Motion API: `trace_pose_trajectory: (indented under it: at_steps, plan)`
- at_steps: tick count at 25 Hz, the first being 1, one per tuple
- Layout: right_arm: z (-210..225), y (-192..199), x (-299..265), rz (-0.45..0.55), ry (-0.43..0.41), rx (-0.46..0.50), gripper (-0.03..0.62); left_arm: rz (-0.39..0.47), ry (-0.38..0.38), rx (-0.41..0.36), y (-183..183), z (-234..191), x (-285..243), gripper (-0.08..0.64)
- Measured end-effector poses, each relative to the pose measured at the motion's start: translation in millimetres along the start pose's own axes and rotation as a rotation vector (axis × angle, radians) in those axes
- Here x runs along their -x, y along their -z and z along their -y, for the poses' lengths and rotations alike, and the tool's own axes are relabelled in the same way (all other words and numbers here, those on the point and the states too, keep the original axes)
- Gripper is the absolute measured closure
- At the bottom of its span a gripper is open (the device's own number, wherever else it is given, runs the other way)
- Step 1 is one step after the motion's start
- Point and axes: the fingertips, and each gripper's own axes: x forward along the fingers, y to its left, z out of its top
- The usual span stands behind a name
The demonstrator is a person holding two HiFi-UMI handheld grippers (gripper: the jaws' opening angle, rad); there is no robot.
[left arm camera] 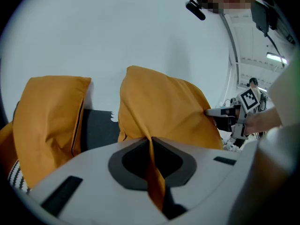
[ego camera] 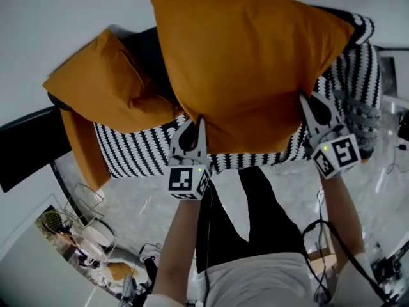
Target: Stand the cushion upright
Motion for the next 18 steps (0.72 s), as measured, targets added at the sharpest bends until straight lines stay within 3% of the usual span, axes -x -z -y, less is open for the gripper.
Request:
trace_pose_trajectory:
  at_steps: [6,15,18]
  plan:
    - [-0.9,-15.9,-59.9,0.007,-0.029,0.085,0.554,-0.003,-0.074,0.059,9.1,-36.1,-26.3,0.541]
    - [34.6,-13.0,-95.5,-0.052,0.007,0.167,0.552,-0.097,-0.072,0.159,24.6,-47.9,-88.8,0.534]
    - [40.0,-9.1,-109.5,-0.073,0.006,0.145,0.549,-0.126,-0.07,0.175,27.7,-61.7,-103.4,0.518]
